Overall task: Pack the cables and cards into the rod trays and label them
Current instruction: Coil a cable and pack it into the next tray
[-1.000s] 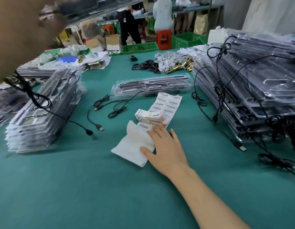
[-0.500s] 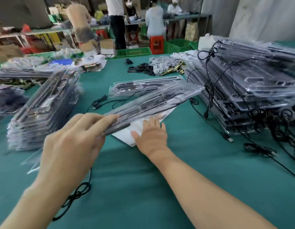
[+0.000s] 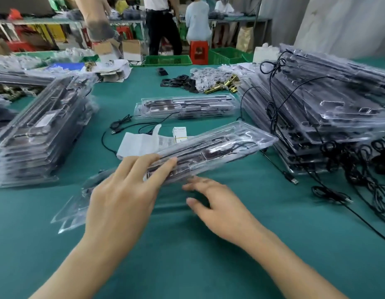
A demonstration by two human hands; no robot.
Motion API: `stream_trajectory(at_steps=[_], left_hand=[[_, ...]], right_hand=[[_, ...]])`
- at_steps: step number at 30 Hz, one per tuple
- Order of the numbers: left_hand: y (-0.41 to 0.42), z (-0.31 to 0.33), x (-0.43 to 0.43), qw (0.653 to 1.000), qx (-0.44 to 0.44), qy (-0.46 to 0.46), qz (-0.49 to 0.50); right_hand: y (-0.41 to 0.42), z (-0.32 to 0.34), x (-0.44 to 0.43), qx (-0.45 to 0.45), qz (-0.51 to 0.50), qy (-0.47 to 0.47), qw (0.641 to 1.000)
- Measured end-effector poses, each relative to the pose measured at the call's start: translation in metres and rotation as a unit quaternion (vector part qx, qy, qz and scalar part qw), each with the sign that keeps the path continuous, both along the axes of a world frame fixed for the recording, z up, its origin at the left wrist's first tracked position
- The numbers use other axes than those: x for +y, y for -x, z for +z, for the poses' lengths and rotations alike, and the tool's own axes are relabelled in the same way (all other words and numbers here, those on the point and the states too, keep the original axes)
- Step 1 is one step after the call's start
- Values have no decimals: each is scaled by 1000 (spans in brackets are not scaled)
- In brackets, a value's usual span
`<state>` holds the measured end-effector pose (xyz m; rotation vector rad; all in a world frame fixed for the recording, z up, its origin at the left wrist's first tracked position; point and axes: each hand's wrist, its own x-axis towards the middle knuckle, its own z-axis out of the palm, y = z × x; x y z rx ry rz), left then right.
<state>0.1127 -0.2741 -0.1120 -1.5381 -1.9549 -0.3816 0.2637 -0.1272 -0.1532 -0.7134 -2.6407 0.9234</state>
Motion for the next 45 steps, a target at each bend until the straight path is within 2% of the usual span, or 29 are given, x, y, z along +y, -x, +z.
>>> stream_trajectory(at_steps=[2,4,6,8,12,15,22,24,25,28,30,31,35,39,42,45], left_hand=[[-6,-14,2,999,17,27,-14],[-15,-28,4,997,32,46,-57],[-25,-40,5,991,43,74,-102],[-33,-47,8,985,55,105,-127],[-37,-50,13,979,48,115,-164],[-30,-46,10,977,39,115,-176],[12,-34,-45,992,-29,106,-62],[38,-35,-72,989,-90,112,-9],[49,-36,-85,983,-152,103,16],[75,-44,-117,928,-365,68,35],[89,-46,-132,893,-446,65,10],[92,-43,-137,889,-451,81,6],[97,-40,-135,935,-312,167,1],[85,-39,-123,951,-249,182,-34],[66,-42,-111,979,-137,145,-38],[37,-43,-97,990,-115,64,-44]], right_hand=[[-48,4,-8,82,-1,-61,995],[-83,5,-13,154,-19,-162,974],[-98,3,-13,159,-45,-269,949],[-97,-1,-12,124,-58,-328,935],[-86,-8,-14,56,-28,-291,955],[-84,-11,-13,69,-21,-274,959],[-89,-17,-11,67,-46,-247,966],[-91,-17,-8,63,-54,-234,969],[-93,-17,-7,58,-54,-226,971],[-94,-17,-7,45,-48,-214,975],[-94,-17,-7,32,-41,-218,975],[-95,-17,-6,25,-36,-222,974],[-96,-18,-6,7,-28,-217,976],[-96,-17,-9,2,-32,-206,978],[-95,-16,-9,9,-39,-193,980],[-94,-15,-9,20,-46,-187,981]])
